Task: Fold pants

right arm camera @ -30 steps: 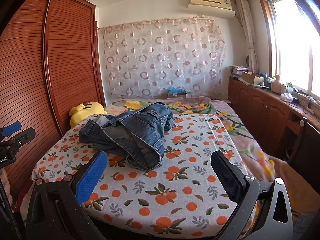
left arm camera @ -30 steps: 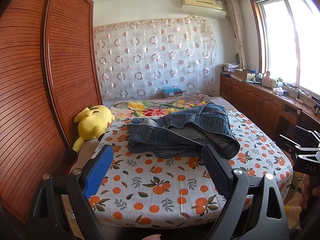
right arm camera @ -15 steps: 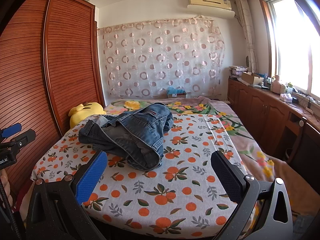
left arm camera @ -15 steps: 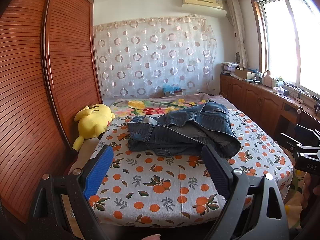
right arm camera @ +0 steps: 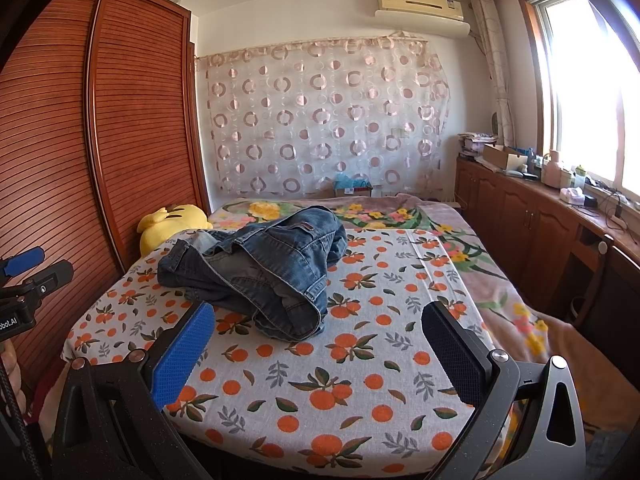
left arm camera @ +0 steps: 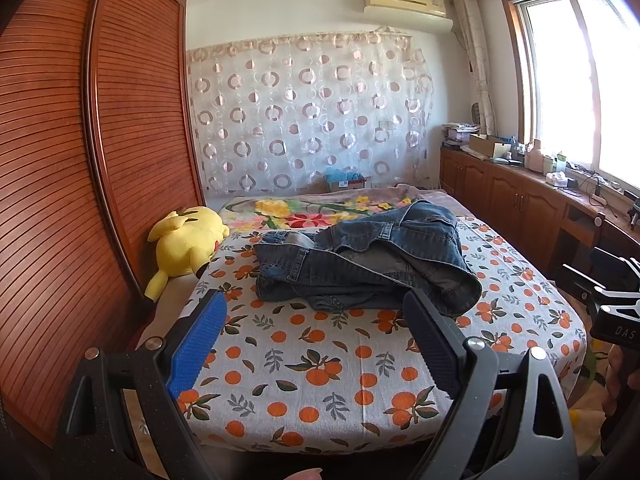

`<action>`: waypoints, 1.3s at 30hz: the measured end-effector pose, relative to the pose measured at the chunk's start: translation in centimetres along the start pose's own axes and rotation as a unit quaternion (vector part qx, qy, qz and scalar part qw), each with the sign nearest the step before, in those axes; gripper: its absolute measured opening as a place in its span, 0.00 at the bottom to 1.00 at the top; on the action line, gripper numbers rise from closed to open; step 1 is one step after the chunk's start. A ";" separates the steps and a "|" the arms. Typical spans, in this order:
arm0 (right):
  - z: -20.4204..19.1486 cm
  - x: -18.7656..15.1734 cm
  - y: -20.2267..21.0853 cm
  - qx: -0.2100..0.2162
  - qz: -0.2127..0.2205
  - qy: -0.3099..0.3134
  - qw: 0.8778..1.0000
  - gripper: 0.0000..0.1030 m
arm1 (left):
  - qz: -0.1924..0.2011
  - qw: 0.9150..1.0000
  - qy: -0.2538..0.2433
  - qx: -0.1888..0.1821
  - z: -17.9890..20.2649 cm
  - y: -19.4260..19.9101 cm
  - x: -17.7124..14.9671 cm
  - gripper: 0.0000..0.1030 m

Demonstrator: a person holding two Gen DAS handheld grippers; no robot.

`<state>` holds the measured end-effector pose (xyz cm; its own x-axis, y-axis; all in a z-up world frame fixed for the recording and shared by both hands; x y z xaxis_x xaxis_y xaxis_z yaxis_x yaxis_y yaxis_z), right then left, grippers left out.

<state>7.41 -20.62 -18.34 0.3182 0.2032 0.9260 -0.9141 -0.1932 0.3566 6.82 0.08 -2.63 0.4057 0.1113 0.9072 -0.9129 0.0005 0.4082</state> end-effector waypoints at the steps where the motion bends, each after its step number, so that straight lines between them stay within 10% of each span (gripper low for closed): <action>1: 0.0 0.0 0.0 0.000 0.000 0.000 1.000 1.00 | 0.000 1.000 0.000 0.000 0.0 0.0 0.0 0.88; 39: 1.2 -0.9 -2.9 0.000 -0.030 0.025 0.999 1.00 | -0.067 0.997 -0.020 -0.015 0.1 -5.8 -4.4 0.88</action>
<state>10.10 -21.43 -20.06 0.3599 0.2615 0.8956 -0.8938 -0.1787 0.4113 10.34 -0.52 -8.99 0.5252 0.0686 0.8482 -0.8510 0.0423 0.5235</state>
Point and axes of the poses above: each gripper's, at about its wrist camera, not at the fingertips, and y roughly against the way its jaws point, z to its right, x to its top, the point moved 8 cm from there along -y, roughly the way its jaws point, and after that the axes turned 10 degrees about y, right-handed, at the moved point
